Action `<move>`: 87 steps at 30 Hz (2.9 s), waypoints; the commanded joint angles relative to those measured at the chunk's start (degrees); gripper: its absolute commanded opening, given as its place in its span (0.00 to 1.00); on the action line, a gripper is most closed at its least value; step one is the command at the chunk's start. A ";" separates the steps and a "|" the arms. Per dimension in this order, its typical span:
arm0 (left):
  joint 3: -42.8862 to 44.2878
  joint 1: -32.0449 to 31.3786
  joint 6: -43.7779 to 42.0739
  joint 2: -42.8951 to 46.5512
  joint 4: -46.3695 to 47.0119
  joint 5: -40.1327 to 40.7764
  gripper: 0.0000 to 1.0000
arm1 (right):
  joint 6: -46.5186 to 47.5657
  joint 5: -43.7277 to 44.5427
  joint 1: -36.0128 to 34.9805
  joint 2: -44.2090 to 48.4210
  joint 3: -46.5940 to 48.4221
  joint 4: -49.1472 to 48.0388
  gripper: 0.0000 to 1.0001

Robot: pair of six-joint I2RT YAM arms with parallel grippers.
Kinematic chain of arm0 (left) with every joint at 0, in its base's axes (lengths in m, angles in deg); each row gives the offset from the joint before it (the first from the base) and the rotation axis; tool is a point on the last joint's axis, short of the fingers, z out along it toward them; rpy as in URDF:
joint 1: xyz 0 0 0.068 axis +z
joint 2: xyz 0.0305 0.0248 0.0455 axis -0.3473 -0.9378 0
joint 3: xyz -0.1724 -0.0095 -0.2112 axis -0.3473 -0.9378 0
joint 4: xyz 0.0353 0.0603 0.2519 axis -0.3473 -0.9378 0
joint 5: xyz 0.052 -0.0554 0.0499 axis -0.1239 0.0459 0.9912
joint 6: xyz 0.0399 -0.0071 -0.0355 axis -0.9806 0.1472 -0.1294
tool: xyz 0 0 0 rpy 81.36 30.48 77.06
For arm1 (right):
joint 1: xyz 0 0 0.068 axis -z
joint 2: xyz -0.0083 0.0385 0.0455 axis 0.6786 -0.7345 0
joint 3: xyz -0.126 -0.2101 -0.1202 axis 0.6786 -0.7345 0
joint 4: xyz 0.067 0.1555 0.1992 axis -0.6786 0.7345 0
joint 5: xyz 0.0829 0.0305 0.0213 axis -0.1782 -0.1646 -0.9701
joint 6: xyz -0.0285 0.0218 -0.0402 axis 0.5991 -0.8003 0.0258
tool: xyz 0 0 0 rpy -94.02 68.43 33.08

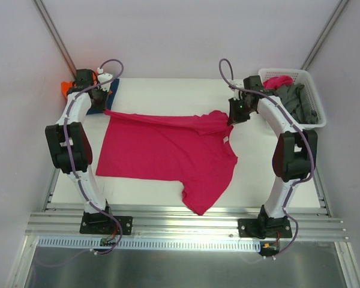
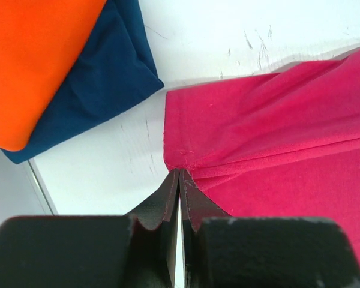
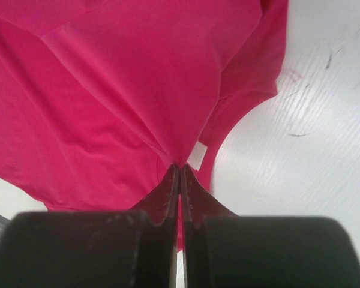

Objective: Fold and stack the t-shirts
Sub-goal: Fold the tshirt

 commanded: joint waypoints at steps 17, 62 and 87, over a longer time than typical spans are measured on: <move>-4.52 0.56 0.73 4.21 -0.49 1.05 0.00 | -0.49 -0.70 -1.84 2.73 -1.10 0.78 0.00; 6.36 0.65 10.39 0.87 -13.59 -3.59 0.99 | -1.28 0.70 -2.72 5.28 -5.58 0.25 0.64; -7.50 -4.18 16.99 5.53 -28.08 -22.24 0.99 | -14.03 -5.89 -3.35 -12.38 1.01 -2.21 0.71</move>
